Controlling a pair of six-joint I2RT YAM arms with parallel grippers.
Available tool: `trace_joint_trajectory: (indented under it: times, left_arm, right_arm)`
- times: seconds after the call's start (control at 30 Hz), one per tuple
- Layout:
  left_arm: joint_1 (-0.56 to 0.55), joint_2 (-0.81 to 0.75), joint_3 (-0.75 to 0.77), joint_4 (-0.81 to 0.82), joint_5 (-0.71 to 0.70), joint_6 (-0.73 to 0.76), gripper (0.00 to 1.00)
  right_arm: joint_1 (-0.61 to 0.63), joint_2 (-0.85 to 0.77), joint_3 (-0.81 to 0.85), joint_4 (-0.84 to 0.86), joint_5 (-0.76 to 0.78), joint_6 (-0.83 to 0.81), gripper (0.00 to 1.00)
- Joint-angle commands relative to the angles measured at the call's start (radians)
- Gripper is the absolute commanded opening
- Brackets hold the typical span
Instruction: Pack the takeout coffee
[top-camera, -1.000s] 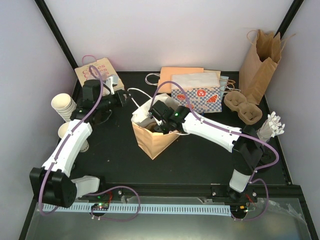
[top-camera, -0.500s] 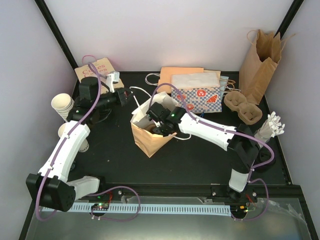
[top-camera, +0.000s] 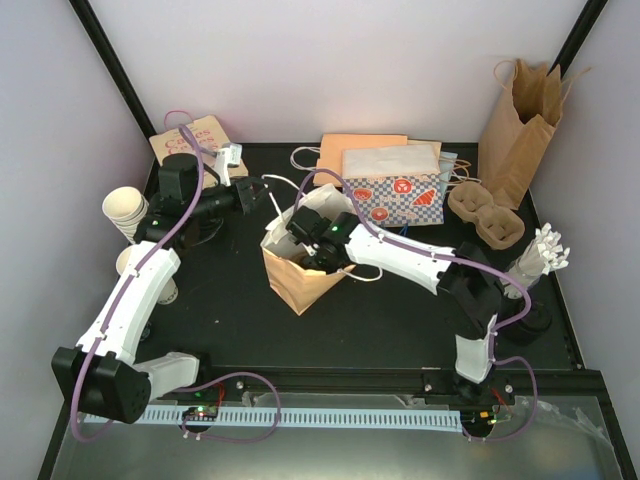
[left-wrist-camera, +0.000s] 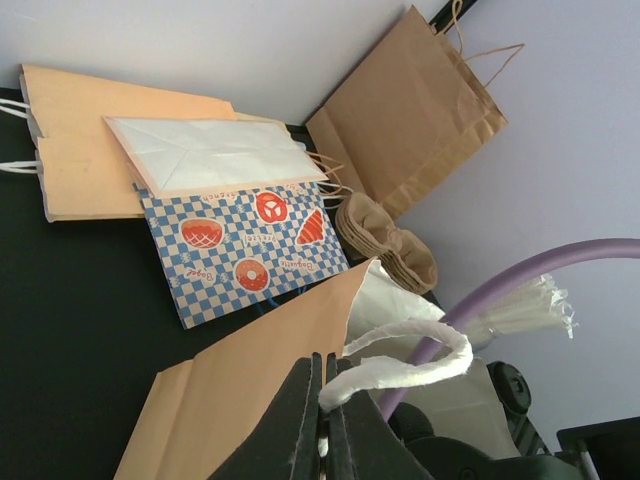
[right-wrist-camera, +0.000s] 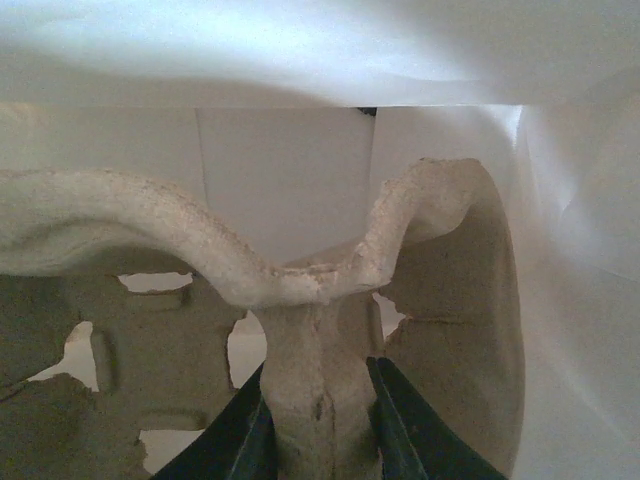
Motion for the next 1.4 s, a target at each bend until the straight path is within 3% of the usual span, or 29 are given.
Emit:
trace_joint_trajectory:
  times: [0.0,0.87,1.37]
  left_arm:
    - [-0.005,-0.014,0.052,0.000,0.028,0.019,0.02]
    - [-0.007,-0.021,0.062,0.014,0.013,0.033,0.02]
    - [-0.007,0.017,0.105,0.003,0.022,0.023,0.02]
  right_arm:
    - [0.006,0.042,0.019,-0.037,0.009,-0.007,0.23]
    - [0.006,0.187,0.039,-0.075,-0.036,-0.005,0.24]
    - [0.006,0.193,-0.018,-0.027,-0.010,0.006,0.24]
